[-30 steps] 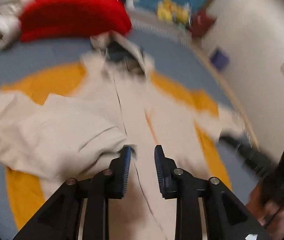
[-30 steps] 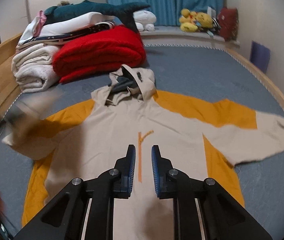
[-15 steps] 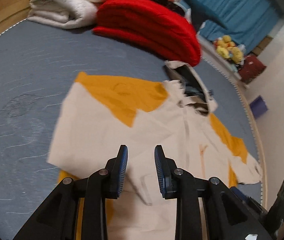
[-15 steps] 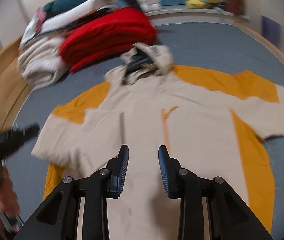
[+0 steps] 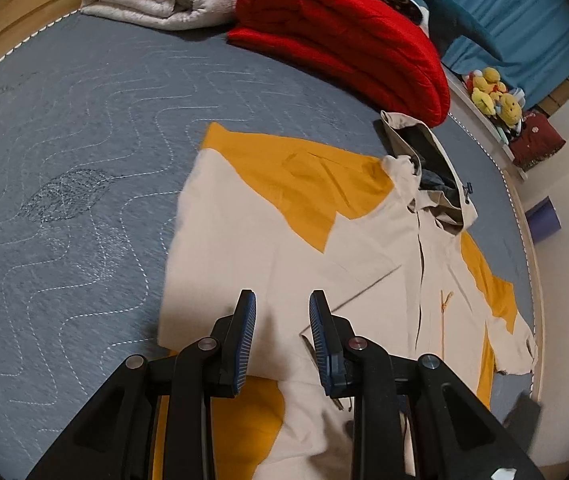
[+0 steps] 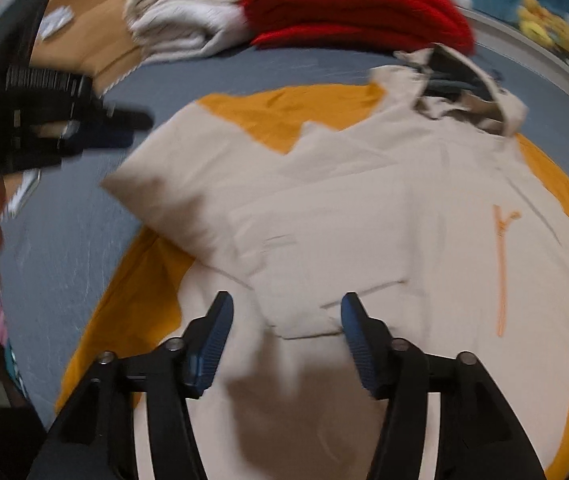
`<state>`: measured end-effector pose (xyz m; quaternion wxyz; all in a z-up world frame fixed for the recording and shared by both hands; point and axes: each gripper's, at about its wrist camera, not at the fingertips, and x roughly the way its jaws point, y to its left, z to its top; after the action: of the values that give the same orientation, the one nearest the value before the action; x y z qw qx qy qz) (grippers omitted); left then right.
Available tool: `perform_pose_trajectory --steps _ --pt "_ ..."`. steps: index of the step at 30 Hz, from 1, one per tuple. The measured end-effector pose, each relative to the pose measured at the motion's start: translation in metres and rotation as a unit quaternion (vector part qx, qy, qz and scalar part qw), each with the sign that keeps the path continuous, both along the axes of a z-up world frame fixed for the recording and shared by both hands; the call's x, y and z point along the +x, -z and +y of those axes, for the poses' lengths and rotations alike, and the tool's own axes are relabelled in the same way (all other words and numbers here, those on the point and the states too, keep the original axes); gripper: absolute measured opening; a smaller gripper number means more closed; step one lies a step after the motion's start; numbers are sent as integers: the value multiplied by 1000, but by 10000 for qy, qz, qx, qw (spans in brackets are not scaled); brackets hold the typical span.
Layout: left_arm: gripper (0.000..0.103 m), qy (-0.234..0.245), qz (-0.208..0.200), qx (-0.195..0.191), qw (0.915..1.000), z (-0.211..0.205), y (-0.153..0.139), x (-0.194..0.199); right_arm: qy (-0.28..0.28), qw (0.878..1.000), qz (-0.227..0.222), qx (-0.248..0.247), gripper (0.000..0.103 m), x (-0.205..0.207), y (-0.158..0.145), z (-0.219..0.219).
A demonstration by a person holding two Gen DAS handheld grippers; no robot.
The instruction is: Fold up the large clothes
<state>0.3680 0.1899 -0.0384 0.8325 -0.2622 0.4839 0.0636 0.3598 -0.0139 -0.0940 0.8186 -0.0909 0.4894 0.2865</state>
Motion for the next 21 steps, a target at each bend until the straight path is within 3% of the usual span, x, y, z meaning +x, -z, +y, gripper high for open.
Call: perform_pose_trajectory --steps 8,9,10,11,12,15,16,18,21 --pt "25 -218 -97 -221 9995 19 -2 2 -264 9897 -465 -1328 58 -5 44 32" --pt "25 -215 -116 -215 9995 19 -3 1 -292 9867 -566 -1494 53 -6 48 34" --pt "25 -209 -136 -204 9995 19 -4 1 -278 9846 -671 -1592 40 -6 48 34" --pt "25 -202 -146 -200 9995 19 -5 1 -256 9852 -730 -1532 36 -6 45 31" --pt "25 -196 -155 -194 9995 19 -5 2 -199 9876 -723 -1378 20 -5 39 27" --pt "25 -189 -167 -145 9996 18 -6 2 274 9946 -687 -734 7 6 9 2" --pt "25 -187 -165 -119 9996 17 -6 2 539 9958 -649 -366 7 14 -6 -15" --pt "25 -159 -148 -73 9997 15 -5 3 1111 9904 -769 275 7 27 -34 -56" --pt "25 -74 -108 44 9999 11 -2 5 2064 9718 -900 706 0 49 -56 -123"
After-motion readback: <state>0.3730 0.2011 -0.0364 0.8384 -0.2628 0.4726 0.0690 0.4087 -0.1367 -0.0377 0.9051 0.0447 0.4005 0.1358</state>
